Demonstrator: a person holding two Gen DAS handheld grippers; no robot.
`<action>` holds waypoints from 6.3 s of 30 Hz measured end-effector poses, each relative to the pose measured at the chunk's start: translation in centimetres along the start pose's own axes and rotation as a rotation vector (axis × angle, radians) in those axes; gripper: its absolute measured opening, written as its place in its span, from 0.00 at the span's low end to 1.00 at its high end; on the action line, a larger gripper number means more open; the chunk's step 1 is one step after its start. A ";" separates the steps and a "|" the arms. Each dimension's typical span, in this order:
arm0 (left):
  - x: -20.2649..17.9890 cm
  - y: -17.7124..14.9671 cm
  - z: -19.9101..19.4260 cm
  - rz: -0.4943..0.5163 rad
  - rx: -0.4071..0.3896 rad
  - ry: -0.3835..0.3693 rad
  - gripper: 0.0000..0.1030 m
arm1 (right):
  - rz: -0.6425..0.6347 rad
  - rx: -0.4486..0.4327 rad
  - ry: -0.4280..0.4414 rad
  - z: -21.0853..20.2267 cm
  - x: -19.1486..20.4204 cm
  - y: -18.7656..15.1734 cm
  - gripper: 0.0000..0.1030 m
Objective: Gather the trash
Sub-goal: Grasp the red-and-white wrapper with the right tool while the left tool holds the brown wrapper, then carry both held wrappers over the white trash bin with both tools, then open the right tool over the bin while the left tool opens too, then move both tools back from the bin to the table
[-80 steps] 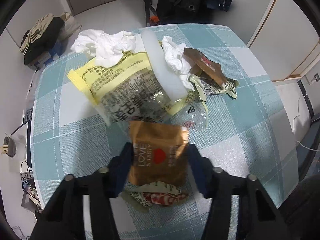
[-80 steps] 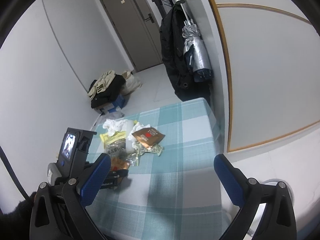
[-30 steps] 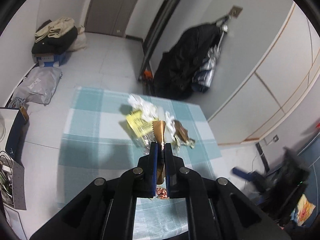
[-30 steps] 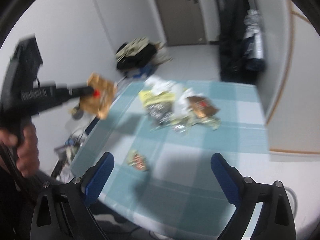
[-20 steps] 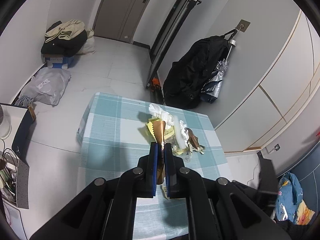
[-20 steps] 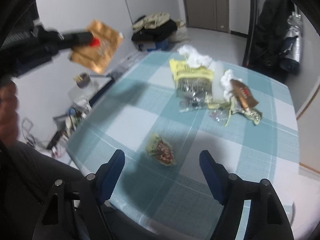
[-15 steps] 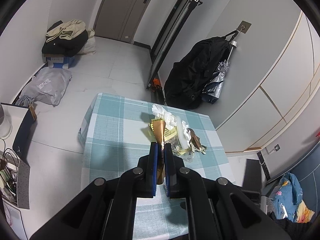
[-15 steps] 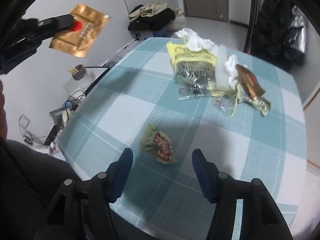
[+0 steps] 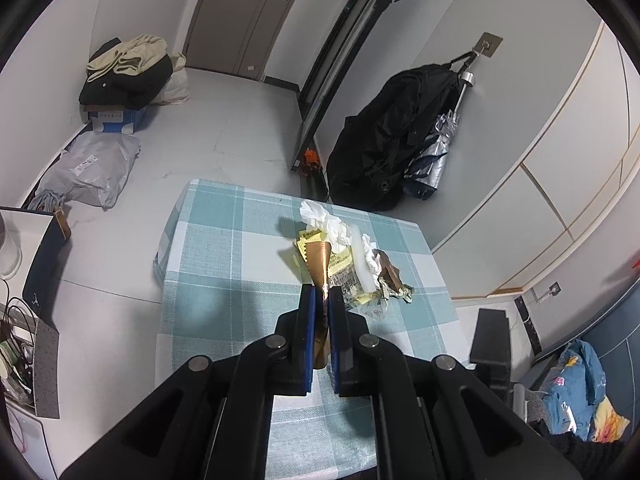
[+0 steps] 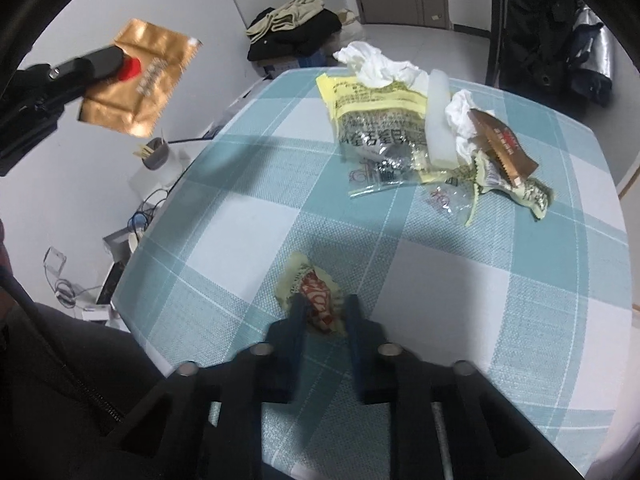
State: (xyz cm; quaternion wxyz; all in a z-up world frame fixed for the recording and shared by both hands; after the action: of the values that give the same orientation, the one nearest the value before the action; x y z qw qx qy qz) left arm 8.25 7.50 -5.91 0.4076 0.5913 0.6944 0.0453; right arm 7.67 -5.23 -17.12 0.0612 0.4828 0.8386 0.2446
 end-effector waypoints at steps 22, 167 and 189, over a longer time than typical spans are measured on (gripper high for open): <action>-3.0 -1.6 2.0 0.080 0.050 0.048 0.02 | 0.071 -0.114 -0.009 -5.5 -2.6 -2.5 0.10; -17.2 -3.4 0.6 0.199 -0.176 0.148 0.65 | 0.391 -0.530 -0.237 -26.0 -10.8 -7.0 0.92; -2.7 3.8 3.7 -0.048 -0.082 0.195 0.65 | 0.107 -0.324 -0.096 -10.5 -11.1 6.7 0.91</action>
State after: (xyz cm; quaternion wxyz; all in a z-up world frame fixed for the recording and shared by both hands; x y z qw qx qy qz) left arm 13.44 4.78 -4.95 0.3630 0.5502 0.7422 0.1211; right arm 15.24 -15.47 -6.30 0.1653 0.5216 0.7575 0.3560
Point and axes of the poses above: each gripper's, at about its wrist camera, not at the fingertips, and z roughly the way its jaws point, x to its left, y to its top, the point moved 2 cm from there along z, roughly the way its jaws point, and after that the axes turned 9 degrees about -z, right-handed, at the moved point
